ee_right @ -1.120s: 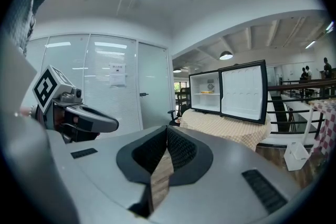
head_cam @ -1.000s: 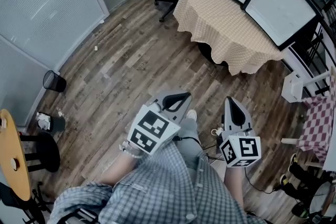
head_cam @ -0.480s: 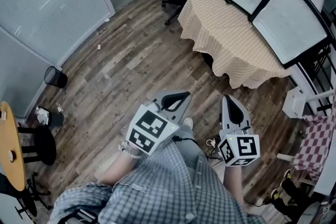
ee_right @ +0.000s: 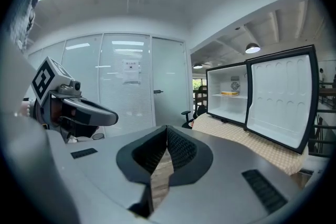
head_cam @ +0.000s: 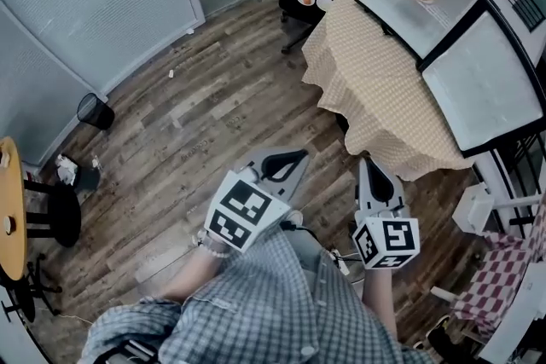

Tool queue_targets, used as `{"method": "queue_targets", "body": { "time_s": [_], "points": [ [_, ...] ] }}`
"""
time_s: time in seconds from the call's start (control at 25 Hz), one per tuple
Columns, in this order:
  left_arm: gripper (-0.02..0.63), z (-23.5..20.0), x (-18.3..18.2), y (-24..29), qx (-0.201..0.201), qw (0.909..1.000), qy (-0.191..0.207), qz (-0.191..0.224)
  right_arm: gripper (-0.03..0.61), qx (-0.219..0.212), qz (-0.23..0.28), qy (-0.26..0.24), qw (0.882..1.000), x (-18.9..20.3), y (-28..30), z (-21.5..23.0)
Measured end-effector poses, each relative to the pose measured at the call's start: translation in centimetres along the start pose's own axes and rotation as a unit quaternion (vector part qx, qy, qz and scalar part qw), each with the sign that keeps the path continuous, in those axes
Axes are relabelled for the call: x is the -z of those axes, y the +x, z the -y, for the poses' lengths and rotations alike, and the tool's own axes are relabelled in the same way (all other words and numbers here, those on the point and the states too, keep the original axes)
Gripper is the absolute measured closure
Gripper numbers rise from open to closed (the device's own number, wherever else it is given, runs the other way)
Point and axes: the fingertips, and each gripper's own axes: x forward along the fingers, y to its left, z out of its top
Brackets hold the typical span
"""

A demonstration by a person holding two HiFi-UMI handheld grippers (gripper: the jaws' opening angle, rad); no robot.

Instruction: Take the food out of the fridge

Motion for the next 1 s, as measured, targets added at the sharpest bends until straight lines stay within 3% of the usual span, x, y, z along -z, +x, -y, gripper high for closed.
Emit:
{"method": "queue_targets", "body": {
  "time_s": [0.44, 1.0],
  "points": [
    [0.607, -3.1, -2.5, 4.3, -0.044, 0.9989, -0.013, 0.012, 0.569, -0.055, 0.004, -0.022, 0.998, -1.7, 5.4, 3.1],
    [0.607, -2.7, -4.5, 10.7, -0.021, 0.9997, -0.006, 0.013, 0.569, -0.036, -0.005, -0.014, 0.999, -1.3, 7.2, 9.0]
  ]
}}
